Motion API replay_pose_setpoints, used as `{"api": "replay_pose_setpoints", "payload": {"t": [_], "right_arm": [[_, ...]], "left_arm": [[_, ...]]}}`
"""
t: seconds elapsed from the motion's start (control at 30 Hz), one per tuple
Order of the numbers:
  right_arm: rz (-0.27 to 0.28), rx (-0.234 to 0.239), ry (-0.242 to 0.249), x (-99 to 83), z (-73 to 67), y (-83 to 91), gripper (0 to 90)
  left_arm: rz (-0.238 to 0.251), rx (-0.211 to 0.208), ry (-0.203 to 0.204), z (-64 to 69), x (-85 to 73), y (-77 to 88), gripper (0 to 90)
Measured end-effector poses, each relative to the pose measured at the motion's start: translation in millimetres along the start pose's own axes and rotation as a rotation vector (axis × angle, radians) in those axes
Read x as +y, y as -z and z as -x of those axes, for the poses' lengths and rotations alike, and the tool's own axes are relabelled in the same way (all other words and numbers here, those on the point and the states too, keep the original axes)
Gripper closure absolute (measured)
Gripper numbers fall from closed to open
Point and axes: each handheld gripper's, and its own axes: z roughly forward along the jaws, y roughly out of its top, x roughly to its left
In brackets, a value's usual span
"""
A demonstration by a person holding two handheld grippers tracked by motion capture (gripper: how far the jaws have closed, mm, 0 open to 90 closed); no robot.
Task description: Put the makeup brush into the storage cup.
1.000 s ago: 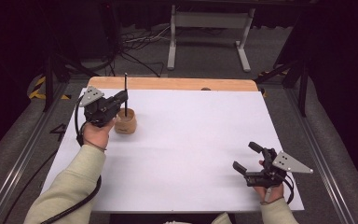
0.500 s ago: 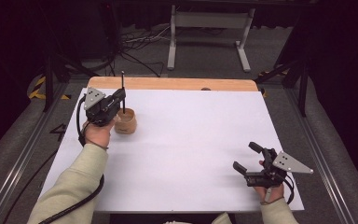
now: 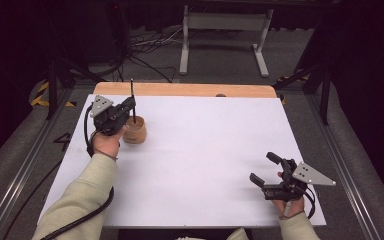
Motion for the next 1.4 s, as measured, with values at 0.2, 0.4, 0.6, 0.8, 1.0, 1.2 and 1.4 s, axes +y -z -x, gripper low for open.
{"api": "replay_pose_setpoints", "payload": {"t": [0.2, 0.4, 0.6, 0.8, 1.0, 1.2, 1.4], "right_arm": [[-0.001, 0.0, 0.0, 0.0, -0.1, 0.0, 2.7], [-0.001, 0.0, 0.001, 0.0, -0.2, 0.1, 2.7], [0.0, 0.0, 0.001, 0.1, -0.1, 0.2, 2.7], [-0.001, 0.0, 0.002, 0.1, -0.3, 0.1, 2.7], [-0.003, 0.0, 0.002, 0.0, -0.3, 0.1, 2.7], [-0.002, -0.002, 0.002, 0.1, -0.2, 0.2, 2.8], [-0.004, -0.003, 0.002, 0.0, -0.3, -0.2, 2.8]], "left_arm": [[-0.002, -0.004, 0.0, -1.9, -4.9, -2.1, 82.4], [-0.009, -0.002, 0.007, -4.1, -9.4, -3.9, 82.4], [-0.021, 0.008, 0.002, -7.5, -14.9, -5.1, 82.4], [-0.032, 0.01, -0.003, -7.2, -18.7, -6.0, 82.3], [-0.041, 0.013, -0.009, -7.1, -21.7, -6.7, 82.3], [-0.054, 0.015, -0.02, -6.5, -24.4, -6.9, 82.3], [-0.063, 0.019, -0.033, -6.5, -26.7, -7.0, 82.3]]}}
